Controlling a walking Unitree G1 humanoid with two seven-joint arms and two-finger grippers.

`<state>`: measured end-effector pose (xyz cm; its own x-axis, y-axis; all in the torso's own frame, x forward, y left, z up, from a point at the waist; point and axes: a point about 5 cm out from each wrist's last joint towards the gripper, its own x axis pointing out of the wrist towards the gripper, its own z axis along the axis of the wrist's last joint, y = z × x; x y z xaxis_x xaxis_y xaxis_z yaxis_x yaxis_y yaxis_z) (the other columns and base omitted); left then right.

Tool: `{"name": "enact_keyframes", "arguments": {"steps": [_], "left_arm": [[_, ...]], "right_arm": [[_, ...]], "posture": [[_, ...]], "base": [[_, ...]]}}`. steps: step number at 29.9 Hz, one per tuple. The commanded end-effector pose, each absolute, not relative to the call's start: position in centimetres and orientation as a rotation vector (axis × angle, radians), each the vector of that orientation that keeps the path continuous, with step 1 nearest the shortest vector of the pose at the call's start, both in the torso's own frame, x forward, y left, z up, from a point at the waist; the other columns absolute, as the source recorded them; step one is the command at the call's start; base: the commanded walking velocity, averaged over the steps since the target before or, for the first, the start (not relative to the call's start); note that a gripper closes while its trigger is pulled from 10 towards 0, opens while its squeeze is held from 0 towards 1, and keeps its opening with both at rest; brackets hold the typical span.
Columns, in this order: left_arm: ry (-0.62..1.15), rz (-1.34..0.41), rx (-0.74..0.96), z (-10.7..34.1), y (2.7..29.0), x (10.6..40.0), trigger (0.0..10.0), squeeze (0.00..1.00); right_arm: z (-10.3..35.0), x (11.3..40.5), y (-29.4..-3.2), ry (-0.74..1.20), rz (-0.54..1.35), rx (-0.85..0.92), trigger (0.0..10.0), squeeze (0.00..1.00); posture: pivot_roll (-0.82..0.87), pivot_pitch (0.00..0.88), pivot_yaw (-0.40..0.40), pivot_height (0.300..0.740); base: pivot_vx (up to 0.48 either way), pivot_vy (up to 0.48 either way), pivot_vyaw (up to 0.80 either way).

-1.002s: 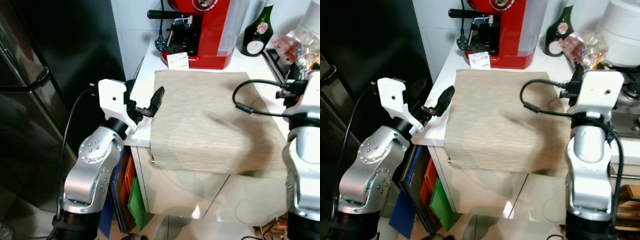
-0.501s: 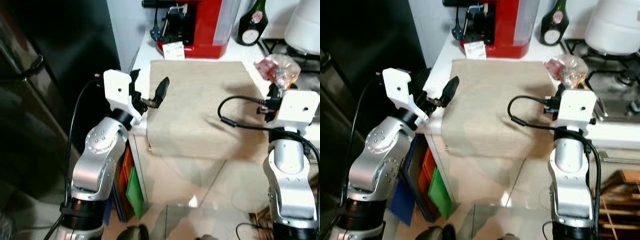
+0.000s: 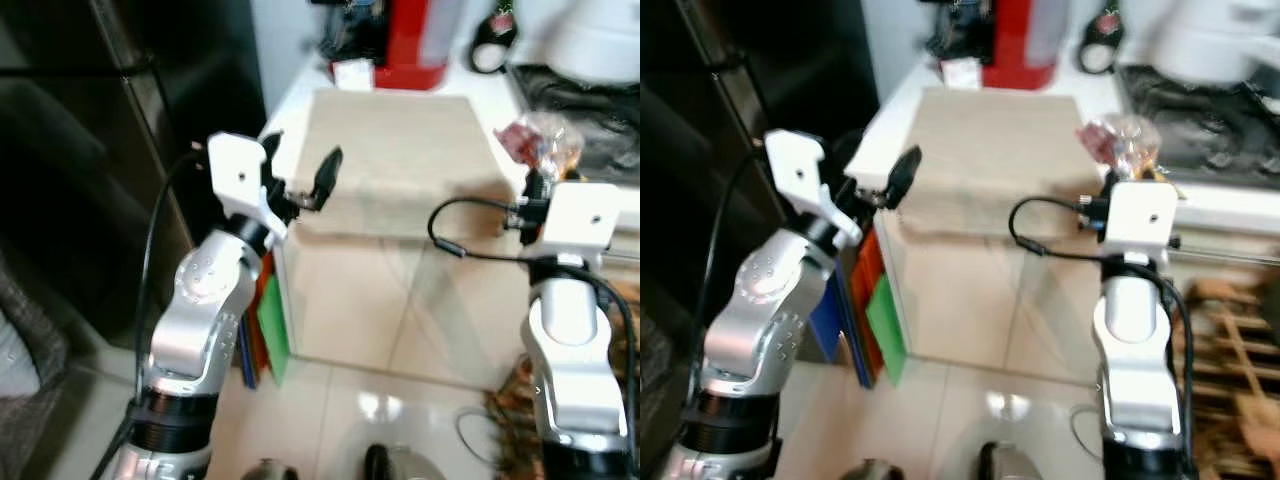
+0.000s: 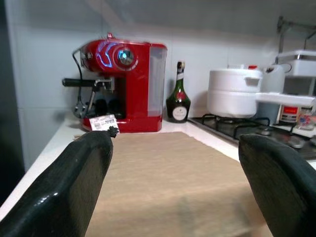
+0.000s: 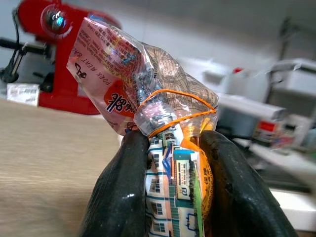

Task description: Restocking fridge

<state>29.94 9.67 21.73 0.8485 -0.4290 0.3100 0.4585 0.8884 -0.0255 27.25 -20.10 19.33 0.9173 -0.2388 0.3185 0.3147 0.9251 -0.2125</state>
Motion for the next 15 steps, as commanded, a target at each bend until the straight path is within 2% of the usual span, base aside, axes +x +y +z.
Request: {"name": "enact_keyframes", "arguments": {"steps": [1, 15], "left_arm": [[-0.309, -0.466, -0.097, 21.84, 9.83, 29.96, 10.0, 0.0], [-0.314, -0.473, -0.108, 21.82, 9.64, 29.97, 10.0, 0.0]], "right_arm": [[19.89, 27.35, -19.66, -0.33, -0.265, -0.267, 0.0, 0.11], [19.17, 27.46, -19.81, -0.31, -0.25, -0.279, 0.0, 0.11]], "posture": [[-0.12, 0.0, 0.071, 0.74], [-0.13, 0.0, 0.067, 0.74]], "base": [[-0.382, -0.292, 0.0], [-0.382, -0.289, 0.0]]}}
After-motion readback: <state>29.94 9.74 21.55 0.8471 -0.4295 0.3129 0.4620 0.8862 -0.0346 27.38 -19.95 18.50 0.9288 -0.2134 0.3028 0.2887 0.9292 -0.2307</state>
